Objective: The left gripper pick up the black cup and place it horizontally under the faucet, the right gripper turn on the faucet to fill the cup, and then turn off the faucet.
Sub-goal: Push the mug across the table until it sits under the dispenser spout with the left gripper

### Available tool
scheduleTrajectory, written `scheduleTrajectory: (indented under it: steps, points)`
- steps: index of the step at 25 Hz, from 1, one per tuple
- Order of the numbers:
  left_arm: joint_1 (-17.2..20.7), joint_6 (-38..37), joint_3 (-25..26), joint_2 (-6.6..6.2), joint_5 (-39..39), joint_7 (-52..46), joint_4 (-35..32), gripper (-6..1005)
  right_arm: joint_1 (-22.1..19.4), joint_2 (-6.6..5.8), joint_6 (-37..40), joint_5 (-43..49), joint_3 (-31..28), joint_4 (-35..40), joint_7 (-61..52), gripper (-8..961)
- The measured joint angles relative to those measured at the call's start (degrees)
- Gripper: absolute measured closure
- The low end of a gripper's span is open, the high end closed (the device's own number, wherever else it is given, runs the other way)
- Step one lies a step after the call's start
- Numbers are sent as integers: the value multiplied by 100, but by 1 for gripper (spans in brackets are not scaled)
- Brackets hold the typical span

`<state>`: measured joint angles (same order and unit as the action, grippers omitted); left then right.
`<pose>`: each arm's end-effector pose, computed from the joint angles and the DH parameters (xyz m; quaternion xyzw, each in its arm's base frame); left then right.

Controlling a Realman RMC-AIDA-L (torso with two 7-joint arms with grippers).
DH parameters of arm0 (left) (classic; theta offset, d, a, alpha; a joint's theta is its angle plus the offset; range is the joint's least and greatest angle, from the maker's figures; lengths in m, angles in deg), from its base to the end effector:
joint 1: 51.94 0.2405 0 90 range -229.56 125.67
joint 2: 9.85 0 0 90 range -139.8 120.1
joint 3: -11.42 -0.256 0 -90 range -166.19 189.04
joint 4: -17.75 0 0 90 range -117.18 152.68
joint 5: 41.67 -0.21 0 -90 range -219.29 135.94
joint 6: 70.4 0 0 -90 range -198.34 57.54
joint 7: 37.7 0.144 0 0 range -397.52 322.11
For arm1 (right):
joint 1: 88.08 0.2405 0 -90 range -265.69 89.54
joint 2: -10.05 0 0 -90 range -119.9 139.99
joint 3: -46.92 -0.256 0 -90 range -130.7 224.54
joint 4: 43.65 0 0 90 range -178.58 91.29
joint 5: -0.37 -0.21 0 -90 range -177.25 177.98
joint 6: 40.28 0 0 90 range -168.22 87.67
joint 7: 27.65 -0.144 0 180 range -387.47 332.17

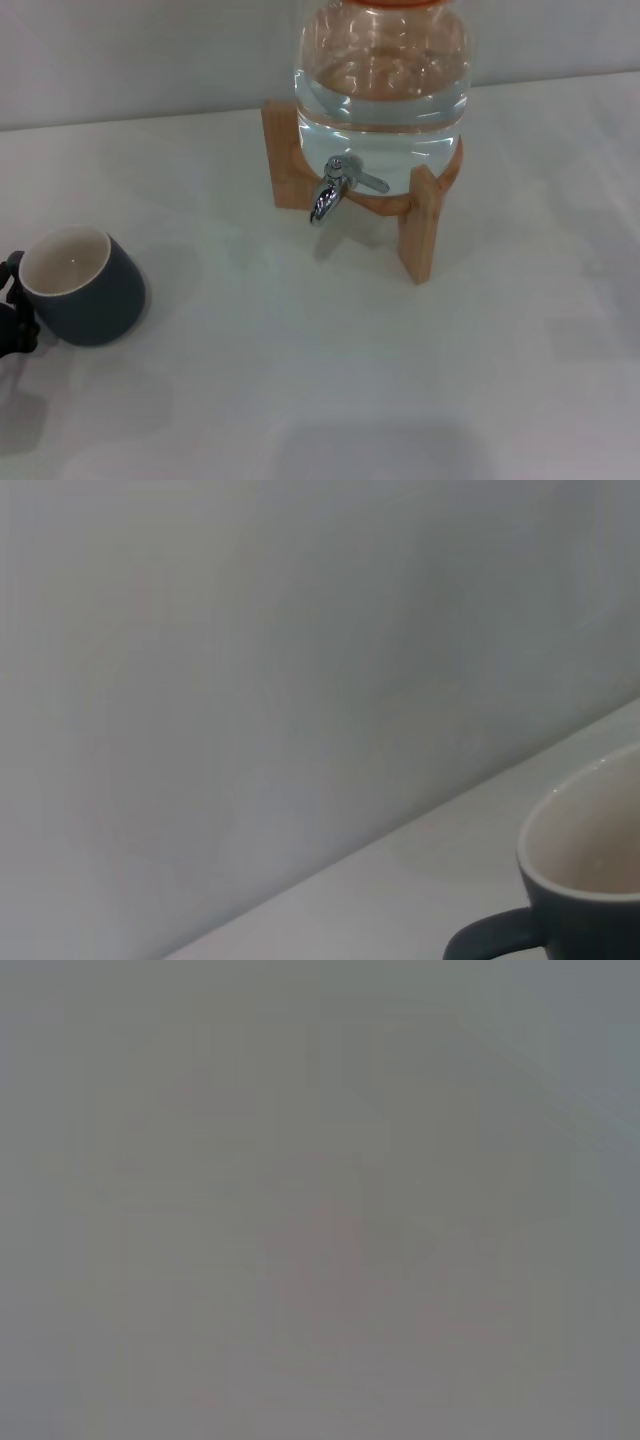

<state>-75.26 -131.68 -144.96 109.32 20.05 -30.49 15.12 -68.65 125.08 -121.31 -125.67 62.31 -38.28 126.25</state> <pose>-0.3650 0.3000 -0.0380 -0.7971 -0.1292 -0.1069 0.5801 0.3919 0.2854 0.1017 -0.5524 0.2304 0.3681 0.7115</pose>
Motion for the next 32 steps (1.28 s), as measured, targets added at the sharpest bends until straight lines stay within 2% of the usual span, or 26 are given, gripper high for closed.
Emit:
scheduleTrajectory:
  steps: [32]
  points:
    - [-526,-5,-25,1,-262,-37,-62,915,0,1,0,-4,-36,0,9,97]
